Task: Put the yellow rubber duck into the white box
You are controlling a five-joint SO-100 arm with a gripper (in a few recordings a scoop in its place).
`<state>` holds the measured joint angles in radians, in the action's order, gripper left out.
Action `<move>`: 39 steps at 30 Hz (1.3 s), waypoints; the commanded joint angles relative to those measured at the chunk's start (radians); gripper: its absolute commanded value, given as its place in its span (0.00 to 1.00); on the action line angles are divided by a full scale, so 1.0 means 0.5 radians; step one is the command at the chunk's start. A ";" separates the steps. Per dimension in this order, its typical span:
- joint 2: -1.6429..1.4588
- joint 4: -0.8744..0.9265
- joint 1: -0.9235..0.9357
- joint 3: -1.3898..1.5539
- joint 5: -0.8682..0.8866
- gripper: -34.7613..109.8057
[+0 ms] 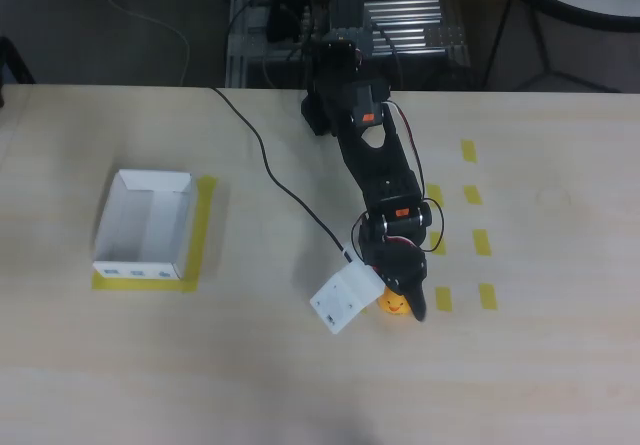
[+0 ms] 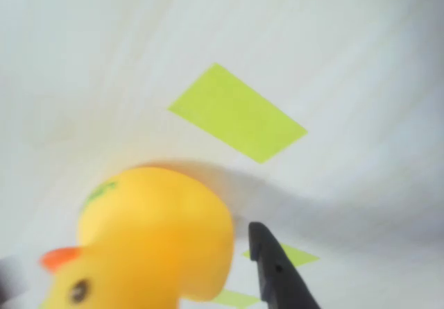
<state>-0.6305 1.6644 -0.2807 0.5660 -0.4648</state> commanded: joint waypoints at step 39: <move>-2.746 -1.632 2.322 2.273 0.433 0.24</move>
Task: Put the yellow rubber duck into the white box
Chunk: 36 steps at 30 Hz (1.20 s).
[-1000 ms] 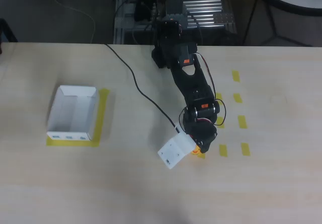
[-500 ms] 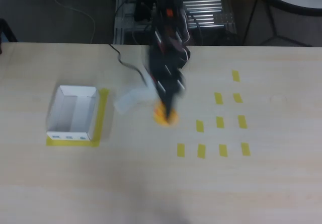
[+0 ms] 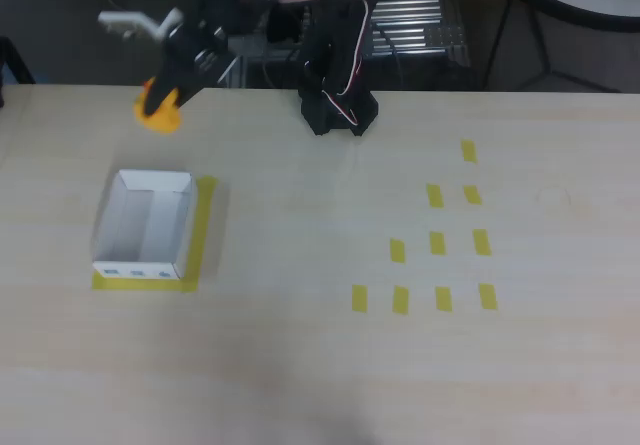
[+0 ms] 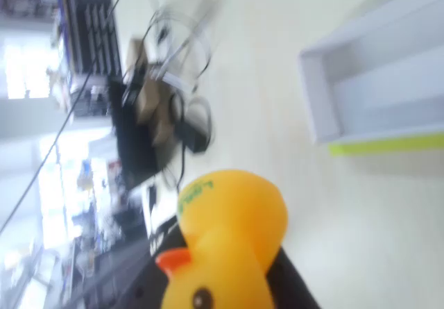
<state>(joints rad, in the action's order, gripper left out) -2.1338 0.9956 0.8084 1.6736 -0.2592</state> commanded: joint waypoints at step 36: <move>2.019 0.175 0.135 -1.187 0.310 0.44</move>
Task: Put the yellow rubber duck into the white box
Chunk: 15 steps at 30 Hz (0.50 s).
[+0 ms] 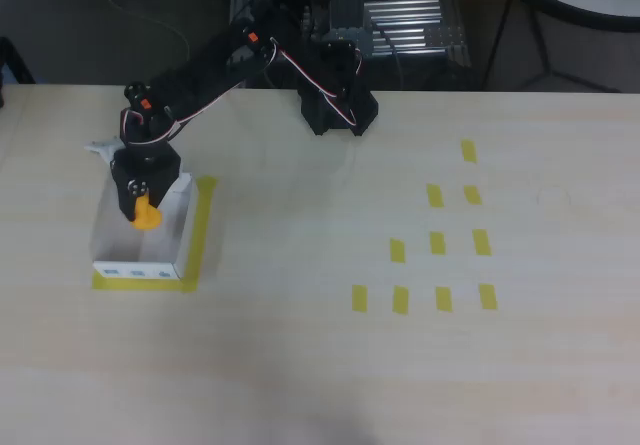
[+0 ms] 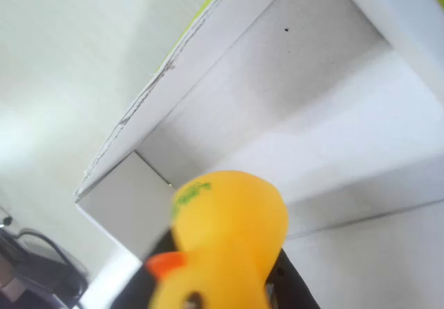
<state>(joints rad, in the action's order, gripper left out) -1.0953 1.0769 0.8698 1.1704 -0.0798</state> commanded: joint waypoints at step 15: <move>-0.669 -0.270 -0.083 0.163 -0.031 0.38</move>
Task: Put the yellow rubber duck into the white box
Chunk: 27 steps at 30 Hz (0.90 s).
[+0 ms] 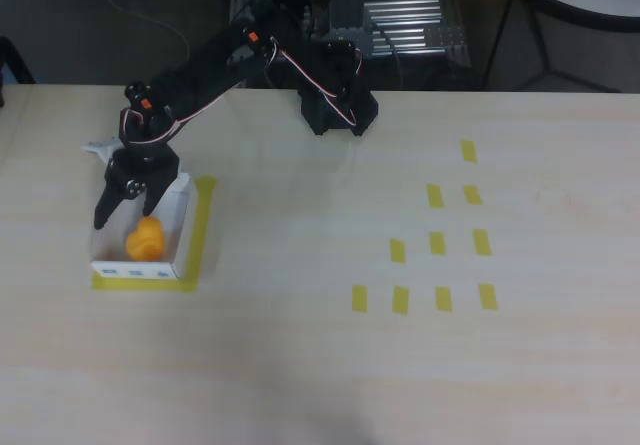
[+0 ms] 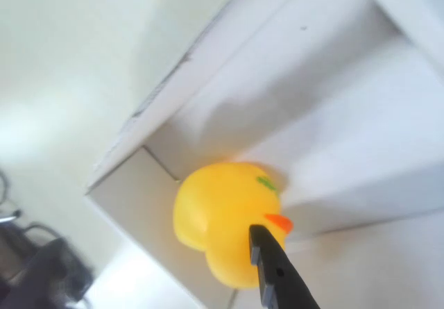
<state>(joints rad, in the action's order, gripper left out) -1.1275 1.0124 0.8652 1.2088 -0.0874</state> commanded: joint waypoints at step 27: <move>-4.415 0.178 -1.712 3.458 0.509 0.24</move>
<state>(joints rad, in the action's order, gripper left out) -3.2597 1.0538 0.0276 2.8057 0.1396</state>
